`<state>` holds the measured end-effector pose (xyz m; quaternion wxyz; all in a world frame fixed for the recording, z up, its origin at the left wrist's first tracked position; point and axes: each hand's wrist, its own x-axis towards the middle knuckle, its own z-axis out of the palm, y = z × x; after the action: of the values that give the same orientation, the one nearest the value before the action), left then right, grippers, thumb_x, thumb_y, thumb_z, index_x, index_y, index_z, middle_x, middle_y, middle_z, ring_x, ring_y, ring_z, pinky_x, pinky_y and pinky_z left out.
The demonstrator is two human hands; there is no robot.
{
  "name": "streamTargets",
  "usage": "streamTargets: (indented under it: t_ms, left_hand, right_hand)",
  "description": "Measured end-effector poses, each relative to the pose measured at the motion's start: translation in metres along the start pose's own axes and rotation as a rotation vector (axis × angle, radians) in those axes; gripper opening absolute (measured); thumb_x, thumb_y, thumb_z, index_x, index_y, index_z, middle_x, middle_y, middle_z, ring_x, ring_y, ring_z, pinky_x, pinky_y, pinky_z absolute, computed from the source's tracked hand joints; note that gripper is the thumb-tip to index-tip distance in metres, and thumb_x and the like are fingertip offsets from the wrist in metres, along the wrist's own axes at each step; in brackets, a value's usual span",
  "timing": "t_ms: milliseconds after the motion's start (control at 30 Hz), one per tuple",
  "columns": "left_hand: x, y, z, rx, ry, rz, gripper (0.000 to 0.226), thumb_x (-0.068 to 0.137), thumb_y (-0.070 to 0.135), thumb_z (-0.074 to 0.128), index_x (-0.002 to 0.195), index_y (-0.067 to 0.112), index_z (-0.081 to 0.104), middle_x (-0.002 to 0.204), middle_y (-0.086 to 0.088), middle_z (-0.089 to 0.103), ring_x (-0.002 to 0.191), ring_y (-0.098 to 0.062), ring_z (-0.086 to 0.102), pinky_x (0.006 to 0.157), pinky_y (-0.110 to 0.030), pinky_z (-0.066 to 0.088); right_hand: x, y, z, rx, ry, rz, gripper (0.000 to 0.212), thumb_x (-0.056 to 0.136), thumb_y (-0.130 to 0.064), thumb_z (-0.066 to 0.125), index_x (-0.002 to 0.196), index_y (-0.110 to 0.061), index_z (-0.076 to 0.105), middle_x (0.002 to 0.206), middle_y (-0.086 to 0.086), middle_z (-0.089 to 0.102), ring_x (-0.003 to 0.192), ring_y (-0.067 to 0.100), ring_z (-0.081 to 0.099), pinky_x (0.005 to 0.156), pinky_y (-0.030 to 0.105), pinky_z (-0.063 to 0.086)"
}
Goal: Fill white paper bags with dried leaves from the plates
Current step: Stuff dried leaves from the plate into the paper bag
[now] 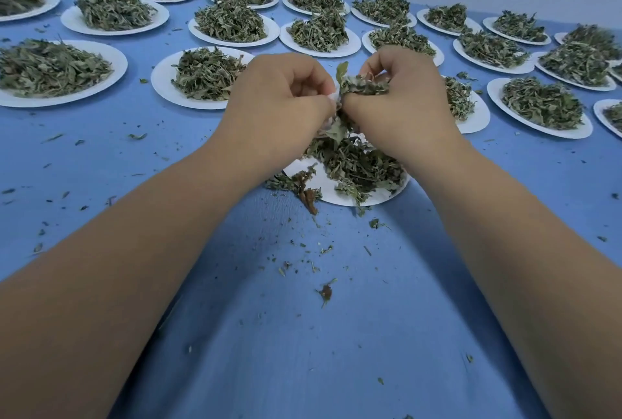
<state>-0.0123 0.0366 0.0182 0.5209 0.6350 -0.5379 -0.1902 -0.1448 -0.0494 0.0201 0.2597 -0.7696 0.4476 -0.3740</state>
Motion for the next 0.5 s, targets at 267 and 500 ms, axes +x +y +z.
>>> streamTargets:
  t_ms: [267, 500]
  left_hand:
    - [0.007, -0.011, 0.000, 0.035, 0.074, 0.002, 0.003, 0.087, 0.019, 0.067, 0.084, 0.020, 0.068, 0.076, -0.004, 0.068, 0.075, -0.029, 0.070, 0.073, -0.048, 0.060]
    - [0.011, -0.015, -0.001, 0.172, 0.171, 0.014, 0.010, 0.089, 0.027, 0.065, 0.080, 0.029, 0.063, 0.078, 0.007, 0.070, 0.070, -0.013, 0.071, 0.070, -0.039, 0.060]
  right_hand:
    - [0.012, -0.009, 0.004, -0.220, -0.064, -0.091, 0.018, 0.079, -0.022, 0.068, 0.091, -0.024, 0.055, 0.081, -0.013, 0.053, 0.069, 0.004, 0.050, 0.054, 0.027, 0.039]
    - [0.006, -0.017, -0.007, 0.148, -0.257, 0.179, 0.032, 0.076, -0.028, 0.074, 0.103, -0.027, 0.056, 0.085, -0.006, 0.058, 0.052, 0.004, 0.050, 0.044, 0.021, 0.039]
